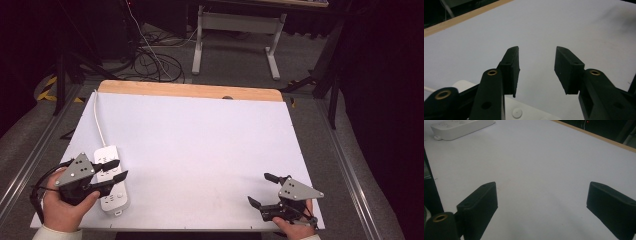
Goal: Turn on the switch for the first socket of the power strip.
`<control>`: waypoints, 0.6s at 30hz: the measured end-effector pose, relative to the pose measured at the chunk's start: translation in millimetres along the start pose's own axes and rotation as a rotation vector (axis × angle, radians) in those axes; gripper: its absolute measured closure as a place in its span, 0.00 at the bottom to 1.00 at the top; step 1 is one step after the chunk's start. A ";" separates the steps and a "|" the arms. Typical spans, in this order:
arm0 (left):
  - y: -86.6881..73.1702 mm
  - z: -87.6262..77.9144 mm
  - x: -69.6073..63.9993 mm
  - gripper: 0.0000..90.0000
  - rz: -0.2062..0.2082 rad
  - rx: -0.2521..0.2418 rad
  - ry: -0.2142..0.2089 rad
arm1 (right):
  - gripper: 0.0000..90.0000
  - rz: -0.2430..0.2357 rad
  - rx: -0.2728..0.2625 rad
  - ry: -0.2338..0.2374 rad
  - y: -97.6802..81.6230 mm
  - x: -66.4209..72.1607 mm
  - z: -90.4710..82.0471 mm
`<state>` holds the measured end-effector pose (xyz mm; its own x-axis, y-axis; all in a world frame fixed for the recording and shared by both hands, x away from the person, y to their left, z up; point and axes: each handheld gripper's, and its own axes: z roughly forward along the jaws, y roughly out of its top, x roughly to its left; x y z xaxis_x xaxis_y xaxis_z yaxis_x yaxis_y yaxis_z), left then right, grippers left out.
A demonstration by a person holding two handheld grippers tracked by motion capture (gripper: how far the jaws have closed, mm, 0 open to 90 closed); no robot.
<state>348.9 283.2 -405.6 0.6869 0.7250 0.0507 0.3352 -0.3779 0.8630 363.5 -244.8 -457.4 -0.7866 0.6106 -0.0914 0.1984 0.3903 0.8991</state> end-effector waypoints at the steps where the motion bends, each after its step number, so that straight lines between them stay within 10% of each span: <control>1: 0.5 0.3 1.5 0.64 -0.005 0.003 0.002 | 0.13 0.000 0.000 0.000 0.0 0.0 0.0; 18: 6.2 7.2 30.2 1.00 -0.039 0.113 0.007 | 0.16 -0.001 0.006 0.006 -0.4 0.1 0.2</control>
<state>376.4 298.6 -402.3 0.6674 0.7444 0.0223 0.4320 -0.4114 0.8025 363.4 -244.8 -457.8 -0.7905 0.6060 -0.0892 0.2017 0.3950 0.8963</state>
